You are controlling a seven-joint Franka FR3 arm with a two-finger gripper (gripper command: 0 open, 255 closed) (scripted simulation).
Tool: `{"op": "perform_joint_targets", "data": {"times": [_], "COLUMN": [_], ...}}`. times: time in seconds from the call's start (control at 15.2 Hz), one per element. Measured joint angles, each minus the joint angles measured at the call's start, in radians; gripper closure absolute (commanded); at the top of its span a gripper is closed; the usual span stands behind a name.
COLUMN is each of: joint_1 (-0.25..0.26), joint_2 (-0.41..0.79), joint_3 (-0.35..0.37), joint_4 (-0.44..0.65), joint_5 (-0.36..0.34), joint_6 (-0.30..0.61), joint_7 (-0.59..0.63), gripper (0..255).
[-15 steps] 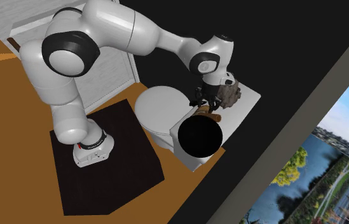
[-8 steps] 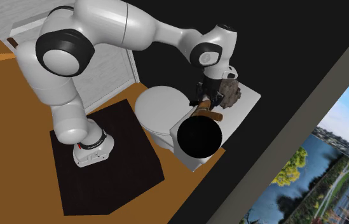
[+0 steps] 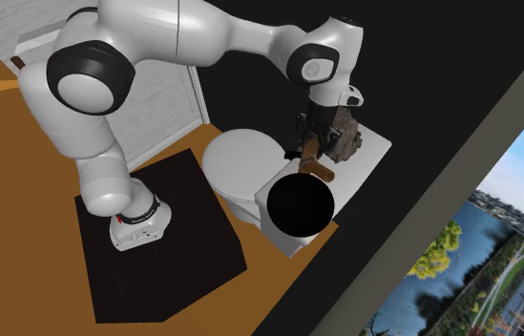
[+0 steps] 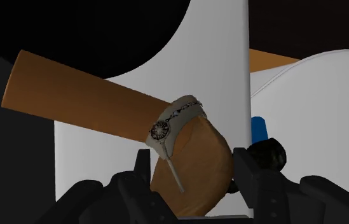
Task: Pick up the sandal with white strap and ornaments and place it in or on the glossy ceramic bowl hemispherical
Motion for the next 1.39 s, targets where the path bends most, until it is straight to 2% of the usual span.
{"op": "perform_joint_targets", "data": {"times": [1.06, 1.39], "joint_1": [0.000, -0.036], "joint_2": [-0.019, -0.092], "joint_3": [-0.002, -0.033], "joint_4": [0.187, 0.120], "joint_5": [0.000, -0.020], "joint_6": [-0.203, -0.192], "joint_7": [-0.034, -0.100], "gripper": [255, 255]}}
